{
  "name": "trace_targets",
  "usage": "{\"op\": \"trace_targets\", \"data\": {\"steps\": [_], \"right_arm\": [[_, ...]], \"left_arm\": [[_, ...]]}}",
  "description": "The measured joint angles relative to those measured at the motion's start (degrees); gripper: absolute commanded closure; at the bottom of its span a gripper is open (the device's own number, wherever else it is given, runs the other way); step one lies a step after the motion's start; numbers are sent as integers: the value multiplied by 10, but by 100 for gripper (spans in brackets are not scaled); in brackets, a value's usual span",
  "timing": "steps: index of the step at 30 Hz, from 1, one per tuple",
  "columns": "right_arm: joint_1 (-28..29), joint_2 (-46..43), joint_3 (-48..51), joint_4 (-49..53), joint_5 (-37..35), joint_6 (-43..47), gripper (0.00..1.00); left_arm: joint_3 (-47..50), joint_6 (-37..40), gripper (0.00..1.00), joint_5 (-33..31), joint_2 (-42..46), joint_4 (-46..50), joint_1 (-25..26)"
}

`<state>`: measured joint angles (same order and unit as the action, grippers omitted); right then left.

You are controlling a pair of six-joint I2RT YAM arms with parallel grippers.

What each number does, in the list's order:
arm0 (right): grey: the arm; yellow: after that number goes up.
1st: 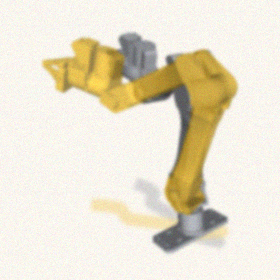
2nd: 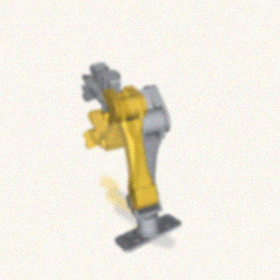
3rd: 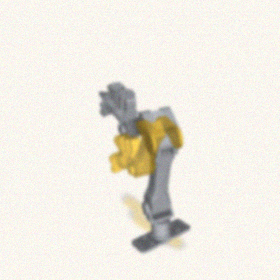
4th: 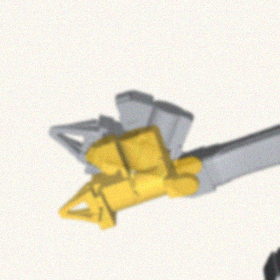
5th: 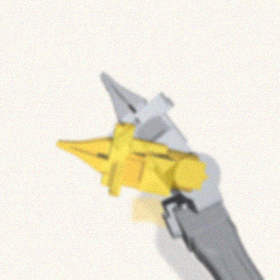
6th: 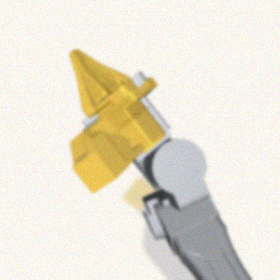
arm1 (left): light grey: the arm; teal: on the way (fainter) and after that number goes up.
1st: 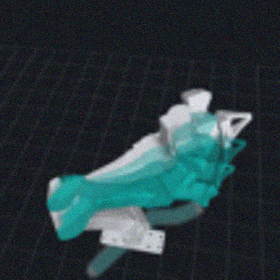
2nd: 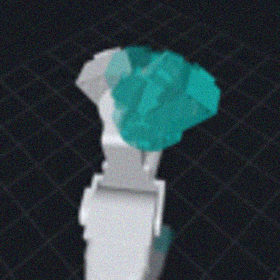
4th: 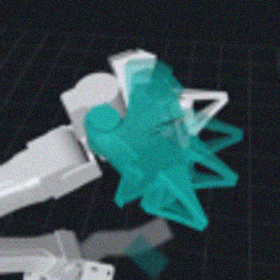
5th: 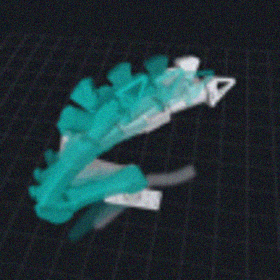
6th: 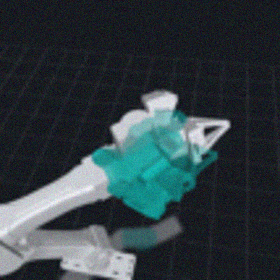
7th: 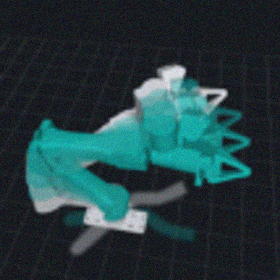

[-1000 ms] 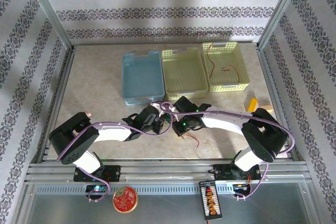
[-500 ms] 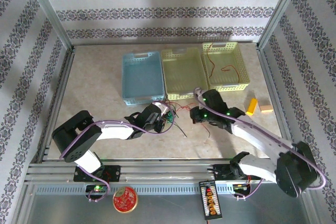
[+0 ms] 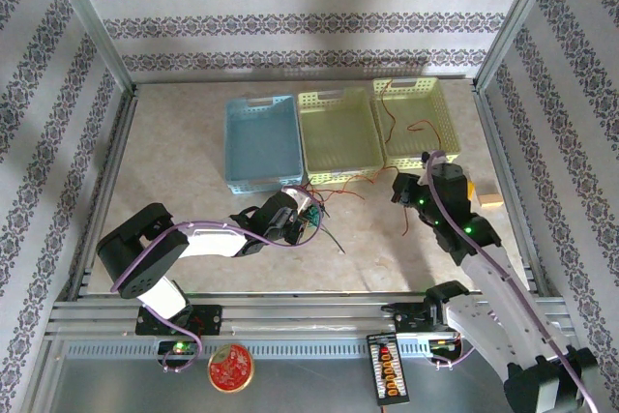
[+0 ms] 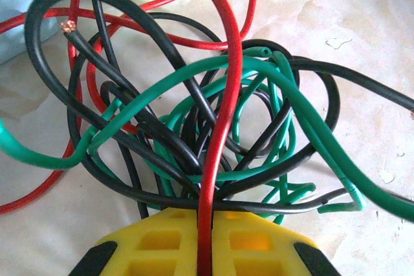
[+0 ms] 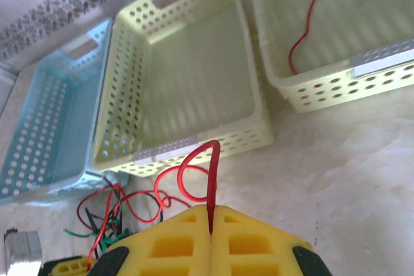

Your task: Untangle the cables

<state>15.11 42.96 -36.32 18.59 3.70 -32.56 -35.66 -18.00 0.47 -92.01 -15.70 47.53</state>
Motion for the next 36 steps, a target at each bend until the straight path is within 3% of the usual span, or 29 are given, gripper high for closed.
{"op": "trace_targets", "data": {"steps": [19, 36], "right_arm": [[0, -47, -146, 21, -178, 39, 100], [-26, -24, -202, 17, -198, 78, 100]], "left_arm": [[-18, 2, 100, 3, -24, -5, 7], [-51, 33, 100, -4, -56, -4, 27]]}}
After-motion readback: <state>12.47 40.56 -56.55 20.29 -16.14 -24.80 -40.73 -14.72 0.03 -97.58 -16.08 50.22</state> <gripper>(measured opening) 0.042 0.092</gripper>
